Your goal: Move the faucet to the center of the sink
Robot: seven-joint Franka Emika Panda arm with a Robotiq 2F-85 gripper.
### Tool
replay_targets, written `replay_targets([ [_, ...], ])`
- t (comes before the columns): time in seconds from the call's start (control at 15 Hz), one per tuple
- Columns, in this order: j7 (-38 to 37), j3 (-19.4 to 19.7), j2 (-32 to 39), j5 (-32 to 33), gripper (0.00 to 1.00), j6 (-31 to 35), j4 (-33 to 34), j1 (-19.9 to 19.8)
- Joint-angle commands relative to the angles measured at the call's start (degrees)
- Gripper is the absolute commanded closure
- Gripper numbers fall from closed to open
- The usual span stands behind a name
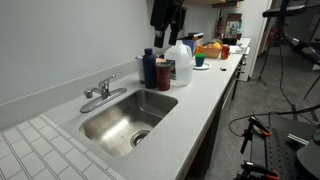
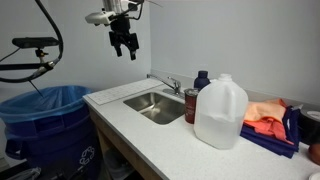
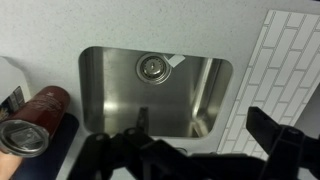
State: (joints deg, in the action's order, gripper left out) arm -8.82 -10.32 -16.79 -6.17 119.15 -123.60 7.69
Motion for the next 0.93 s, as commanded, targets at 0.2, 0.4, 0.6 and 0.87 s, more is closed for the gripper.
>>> replay_targets([
  [0.2,4.28,-2.39,9.02,0.44,0.00,7.95,2.76,3.18],
  [0.4,5.60,-2.43,10.89,2.12,0.00,10.05,4.23,3.32],
  [0.6,4.68,-2.26,9.96,2.42,0.00,10.53,2.59,3.41],
  [0.87,5.23,-2.24,10.11,2.61,0.00,10.76,2.86,3.42],
])
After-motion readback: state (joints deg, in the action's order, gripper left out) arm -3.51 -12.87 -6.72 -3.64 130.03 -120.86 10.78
